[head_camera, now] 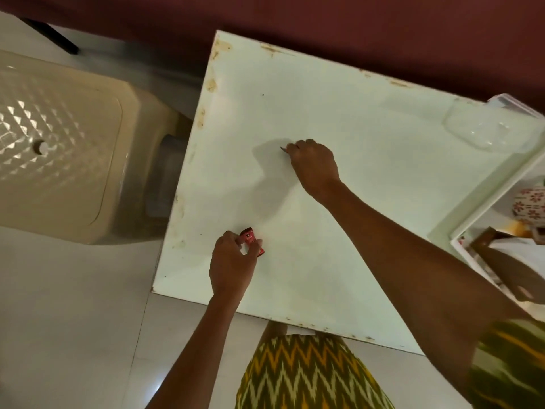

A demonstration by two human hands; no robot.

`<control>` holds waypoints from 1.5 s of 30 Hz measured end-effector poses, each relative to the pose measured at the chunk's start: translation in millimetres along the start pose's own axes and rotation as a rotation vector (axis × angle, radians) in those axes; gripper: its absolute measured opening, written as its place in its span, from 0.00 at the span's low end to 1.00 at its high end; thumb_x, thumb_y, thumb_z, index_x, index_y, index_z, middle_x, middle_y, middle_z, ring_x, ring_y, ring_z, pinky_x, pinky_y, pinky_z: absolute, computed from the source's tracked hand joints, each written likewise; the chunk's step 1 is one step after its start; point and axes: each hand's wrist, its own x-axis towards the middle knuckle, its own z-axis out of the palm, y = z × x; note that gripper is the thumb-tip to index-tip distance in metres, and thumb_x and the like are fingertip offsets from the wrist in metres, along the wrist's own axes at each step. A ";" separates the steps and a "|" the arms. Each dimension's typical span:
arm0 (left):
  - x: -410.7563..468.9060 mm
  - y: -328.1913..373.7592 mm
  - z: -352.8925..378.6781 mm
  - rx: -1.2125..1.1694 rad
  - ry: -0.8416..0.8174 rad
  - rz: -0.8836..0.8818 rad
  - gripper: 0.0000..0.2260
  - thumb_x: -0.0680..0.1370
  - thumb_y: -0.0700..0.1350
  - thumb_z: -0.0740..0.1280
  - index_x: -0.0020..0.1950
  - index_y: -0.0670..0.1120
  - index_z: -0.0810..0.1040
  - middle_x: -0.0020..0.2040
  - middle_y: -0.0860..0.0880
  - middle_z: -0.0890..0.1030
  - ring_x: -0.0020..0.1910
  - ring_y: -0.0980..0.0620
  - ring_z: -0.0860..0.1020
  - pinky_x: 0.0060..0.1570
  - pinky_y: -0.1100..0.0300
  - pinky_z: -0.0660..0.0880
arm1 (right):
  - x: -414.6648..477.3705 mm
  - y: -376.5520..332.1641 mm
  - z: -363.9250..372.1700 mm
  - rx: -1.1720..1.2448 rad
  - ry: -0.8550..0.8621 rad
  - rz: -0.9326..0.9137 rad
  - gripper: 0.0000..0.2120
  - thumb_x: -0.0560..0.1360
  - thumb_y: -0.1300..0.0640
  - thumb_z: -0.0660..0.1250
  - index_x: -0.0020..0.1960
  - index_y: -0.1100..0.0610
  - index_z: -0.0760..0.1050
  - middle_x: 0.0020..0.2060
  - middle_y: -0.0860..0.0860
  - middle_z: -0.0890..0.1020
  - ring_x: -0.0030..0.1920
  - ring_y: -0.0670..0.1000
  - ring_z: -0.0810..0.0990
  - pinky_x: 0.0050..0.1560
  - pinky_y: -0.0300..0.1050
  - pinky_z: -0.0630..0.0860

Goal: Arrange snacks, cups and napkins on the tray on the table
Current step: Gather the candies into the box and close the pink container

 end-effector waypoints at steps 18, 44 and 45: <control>-12.2 14.6 28.3 -0.127 -0.001 0.048 0.13 0.67 0.46 0.75 0.42 0.42 0.74 0.36 0.43 0.82 0.36 0.45 0.80 0.35 0.59 0.69 | -209.7 10.2 -2.7 0.651 0.131 0.650 0.07 0.77 0.63 0.61 0.53 0.61 0.74 0.44 0.55 0.81 0.42 0.53 0.79 0.42 0.43 0.74; -258.0 160.3 254.1 -0.052 -0.247 0.412 0.09 0.69 0.47 0.73 0.42 0.47 0.74 0.30 0.56 0.79 0.34 0.56 0.80 0.36 0.65 0.71 | -523.5 262.1 -32.5 0.363 0.051 0.831 0.21 0.64 0.81 0.61 0.54 0.68 0.75 0.48 0.65 0.80 0.44 0.64 0.79 0.43 0.55 0.77; -260.2 163.7 259.4 -0.040 -0.251 0.423 0.09 0.69 0.47 0.73 0.43 0.47 0.75 0.30 0.56 0.79 0.34 0.56 0.80 0.37 0.65 0.71 | -527.8 271.2 -27.9 0.331 0.024 0.818 0.22 0.62 0.82 0.61 0.54 0.68 0.75 0.47 0.65 0.80 0.44 0.64 0.79 0.42 0.55 0.76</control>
